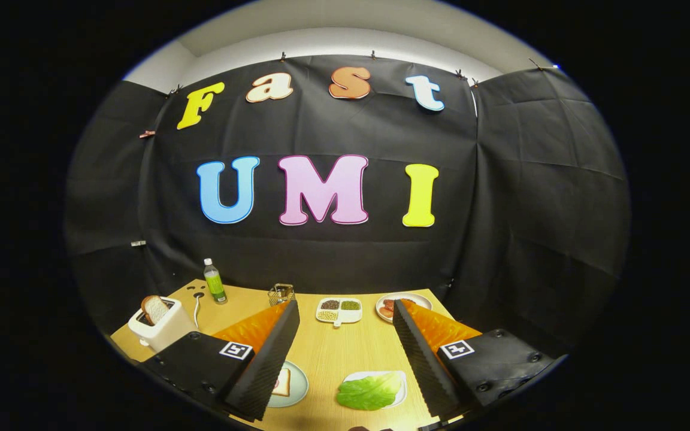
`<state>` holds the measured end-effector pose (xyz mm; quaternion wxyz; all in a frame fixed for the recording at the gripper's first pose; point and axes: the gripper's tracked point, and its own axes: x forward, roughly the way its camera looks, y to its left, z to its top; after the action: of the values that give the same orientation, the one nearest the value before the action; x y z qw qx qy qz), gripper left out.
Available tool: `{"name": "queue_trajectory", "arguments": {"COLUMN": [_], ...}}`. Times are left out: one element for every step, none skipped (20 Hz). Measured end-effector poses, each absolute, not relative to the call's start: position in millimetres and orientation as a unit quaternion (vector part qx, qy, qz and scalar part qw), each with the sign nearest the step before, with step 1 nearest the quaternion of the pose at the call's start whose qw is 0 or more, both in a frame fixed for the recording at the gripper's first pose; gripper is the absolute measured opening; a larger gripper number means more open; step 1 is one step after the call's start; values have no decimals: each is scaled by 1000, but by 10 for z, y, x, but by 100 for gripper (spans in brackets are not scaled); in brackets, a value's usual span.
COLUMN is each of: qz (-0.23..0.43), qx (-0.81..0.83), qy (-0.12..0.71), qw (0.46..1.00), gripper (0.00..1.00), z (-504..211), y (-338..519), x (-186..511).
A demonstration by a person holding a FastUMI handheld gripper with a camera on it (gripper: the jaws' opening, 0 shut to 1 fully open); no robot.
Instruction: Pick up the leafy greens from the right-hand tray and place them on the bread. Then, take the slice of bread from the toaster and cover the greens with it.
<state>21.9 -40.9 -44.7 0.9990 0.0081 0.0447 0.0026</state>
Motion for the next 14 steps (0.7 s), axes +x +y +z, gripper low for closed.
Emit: {"name": "queue_trajectory", "arguments": {"qz": [3,6,7,9,11,12,12,12,10,9,9,8,8,7], "qx": [6,6,7,8,10,11,11,8,3,0,1,4,5,5], "qy": [47,49,52,56,61,65,70,75,82,90,99,107,116,125], "qw": [999,999,999,998,998,998,997,997,997,996,995,994,993,992], "gripper": [97,97,97,97,97,97,97,97,97,97,98,97,98,98], "z": [-468,-484,-503,-537,-571,-601,-639,-683,-732,-807,-870,-942,-1012,-1096], "y": [-412,-400,-392,-384,-382,-378,-379,-392,-408,-431,-439,-459,-475,-505], "x": [217,220,222,231,242,254,263,285,302,330,336,342,356,370]}}
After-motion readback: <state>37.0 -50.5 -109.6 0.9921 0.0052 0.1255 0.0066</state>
